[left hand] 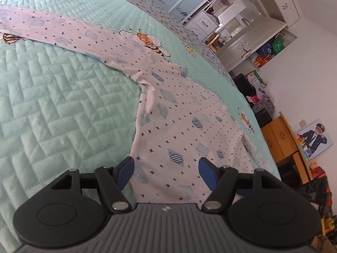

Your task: Fold clothes

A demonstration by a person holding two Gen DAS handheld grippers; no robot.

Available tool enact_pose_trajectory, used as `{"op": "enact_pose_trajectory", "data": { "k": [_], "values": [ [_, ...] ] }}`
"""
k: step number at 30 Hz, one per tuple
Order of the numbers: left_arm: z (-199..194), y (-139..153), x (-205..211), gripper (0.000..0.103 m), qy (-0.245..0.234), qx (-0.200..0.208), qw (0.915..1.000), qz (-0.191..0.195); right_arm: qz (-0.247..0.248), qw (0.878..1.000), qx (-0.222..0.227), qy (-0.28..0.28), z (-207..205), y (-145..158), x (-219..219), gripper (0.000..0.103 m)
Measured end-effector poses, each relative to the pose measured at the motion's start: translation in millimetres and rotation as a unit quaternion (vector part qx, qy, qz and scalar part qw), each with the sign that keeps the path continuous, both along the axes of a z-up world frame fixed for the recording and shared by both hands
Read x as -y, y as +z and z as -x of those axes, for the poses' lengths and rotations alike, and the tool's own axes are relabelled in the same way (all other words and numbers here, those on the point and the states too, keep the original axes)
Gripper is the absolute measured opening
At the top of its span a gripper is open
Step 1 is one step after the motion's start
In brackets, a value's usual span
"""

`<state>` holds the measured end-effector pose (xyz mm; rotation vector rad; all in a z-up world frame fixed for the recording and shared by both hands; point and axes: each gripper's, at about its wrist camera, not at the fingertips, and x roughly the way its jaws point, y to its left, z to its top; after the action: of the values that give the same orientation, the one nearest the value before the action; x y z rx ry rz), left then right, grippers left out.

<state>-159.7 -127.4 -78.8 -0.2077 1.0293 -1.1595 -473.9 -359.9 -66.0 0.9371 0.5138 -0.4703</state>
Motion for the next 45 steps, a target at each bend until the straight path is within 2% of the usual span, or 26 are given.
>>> {"op": "enact_pose_trajectory", "data": {
  "k": [5, 6, 8, 10, 12, 15, 18, 21, 24, 28, 32, 34, 35, 36, 37, 38, 39, 45],
  "values": [
    [8, 1, -11, 0.071, 0.009, 0.007, 0.9999, -0.01, -0.04, 0.997, -0.012, 0.065, 3, -5, -3, 0.045],
    [10, 3, -13, 0.071, 0.011, 0.009, 0.9998, -0.013, -0.046, 0.996, -0.003, 0.072, 6, -2, -4, 0.046],
    [15, 8, -19, 0.071, 0.015, 0.015, 0.9997, -0.015, -0.044, 0.998, 0.03, 0.033, 26, 6, 2, 0.048],
    [21, 11, -28, 0.071, 0.02, 0.019, 0.9995, -0.018, -0.043, 0.998, 0.045, -0.024, 50, 8, 12, 0.059],
    [28, 14, -37, 0.072, 0.023, 0.02, 0.9994, -0.018, -0.046, 0.996, 0.051, -0.062, 70, 8, 19, 0.061],
    [42, 16, -44, 0.072, 0.004, 0.015, 0.9997, -0.019, -0.049, 0.996, 0.048, -0.054, 82, 7, 14, 0.061],
    [58, 17, -46, 0.072, 0.003, 0.03, 0.9991, -0.029, -0.044, 0.997, 0.057, -0.04, 96, 6, 1, 0.061],
    [58, 17, -50, 0.072, 0.044, 0.026, 0.9981, -0.034, -0.035, 0.994, 0.075, -0.071, 109, 7, 9, 0.061],
    [52, 21, -60, 0.072, 0.088, 0.019, 0.9955, -0.031, -0.027, 0.987, 0.077, -0.14, 132, 8, 25, 0.064],
    [54, 18, -54, 0.073, 0.074, 0.021, 0.9957, -0.05, -0.019, 0.989, 0.041, -0.14, 144, 1, 34, 0.067],
    [56, 14, -47, 0.075, 0.057, 0.024, 0.9955, -0.071, -0.062, 0.989, 0.053, -0.125, 153, -18, 25, 0.067],
    [57, 12, -44, 0.074, 0.049, 0.025, 0.9952, -0.081, -0.059, 0.99, 0.055, -0.116, 154, -19, 17, 0.067],
    [58, 11, -42, 0.072, 0.045, 0.026, 0.9949, -0.086, -0.051, 0.992, 0.045, -0.109, 152, -18, 14, 0.066],
    [58, 10, -40, 0.062, 0.04, 0.027, 0.9946, -0.091, -0.043, 0.993, 0.034, -0.101, 149, -16, 11, 0.058],
    [59, 9, -38, 0.051, 0.036, 0.027, 0.9943, -0.097, -0.046, 0.994, 0.025, -0.096, 146, -17, 10, 0.037],
    [59, 9, -37, 0.02, 0.032, 0.028, 0.9939, -0.102, -0.05, 0.994, 0.016, -0.091, 143, -19, 10, 0.023],
    [60, 8, -35, 0.007, 0.028, 0.029, 0.9935, -0.107, -0.055, 0.995, 0.007, -0.086, 140, -20, 10, 0.003],
    [58, 23, -47, 0.005, 0.012, 0.028, 0.992, -0.122, -0.086, 0.994, -0.021, -0.064, 149, -9, 1, 0.004]
  ]
}}
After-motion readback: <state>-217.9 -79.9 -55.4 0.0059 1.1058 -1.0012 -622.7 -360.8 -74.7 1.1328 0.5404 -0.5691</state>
